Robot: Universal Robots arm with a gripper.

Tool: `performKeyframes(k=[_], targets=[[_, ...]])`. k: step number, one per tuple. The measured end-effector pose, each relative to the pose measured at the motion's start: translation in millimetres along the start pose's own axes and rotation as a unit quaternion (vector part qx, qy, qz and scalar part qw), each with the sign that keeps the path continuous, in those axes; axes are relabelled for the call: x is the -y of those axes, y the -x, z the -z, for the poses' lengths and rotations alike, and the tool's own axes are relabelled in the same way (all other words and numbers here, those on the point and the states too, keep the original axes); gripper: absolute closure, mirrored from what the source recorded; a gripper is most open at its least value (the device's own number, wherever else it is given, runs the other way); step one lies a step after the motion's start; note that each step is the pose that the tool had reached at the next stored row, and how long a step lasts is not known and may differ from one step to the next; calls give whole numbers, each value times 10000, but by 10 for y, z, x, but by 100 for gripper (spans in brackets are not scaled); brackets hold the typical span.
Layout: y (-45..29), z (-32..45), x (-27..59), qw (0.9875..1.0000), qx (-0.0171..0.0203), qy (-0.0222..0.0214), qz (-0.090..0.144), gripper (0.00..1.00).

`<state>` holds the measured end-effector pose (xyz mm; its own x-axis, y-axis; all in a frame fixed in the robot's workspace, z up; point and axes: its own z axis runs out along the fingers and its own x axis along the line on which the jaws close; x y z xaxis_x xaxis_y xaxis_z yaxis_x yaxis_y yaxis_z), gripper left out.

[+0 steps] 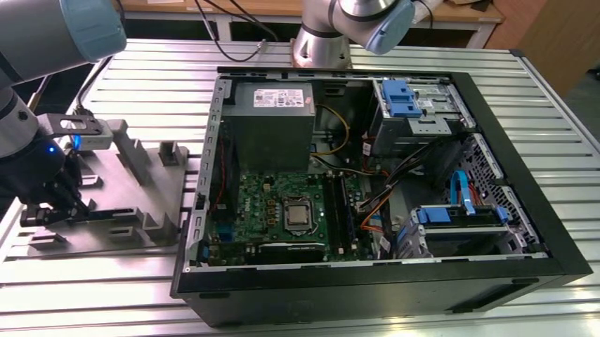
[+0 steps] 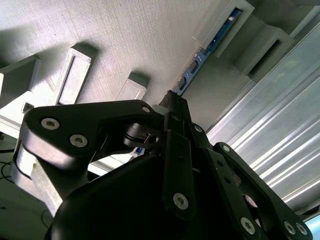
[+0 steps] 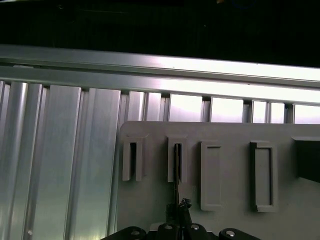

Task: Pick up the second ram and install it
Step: 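Pick up the second ram and move it above second insertion slot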

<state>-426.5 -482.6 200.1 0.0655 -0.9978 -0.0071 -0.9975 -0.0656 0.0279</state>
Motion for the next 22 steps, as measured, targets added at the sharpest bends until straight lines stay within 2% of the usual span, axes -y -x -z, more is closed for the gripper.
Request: performKeyframes(k=[6,9,22], targets=[[0,0,0,10000,1,-1,-1,89],[0,25,-1,10000,6,0,-8,89],[2,310,-9,10000,28,-2,-31,89]])
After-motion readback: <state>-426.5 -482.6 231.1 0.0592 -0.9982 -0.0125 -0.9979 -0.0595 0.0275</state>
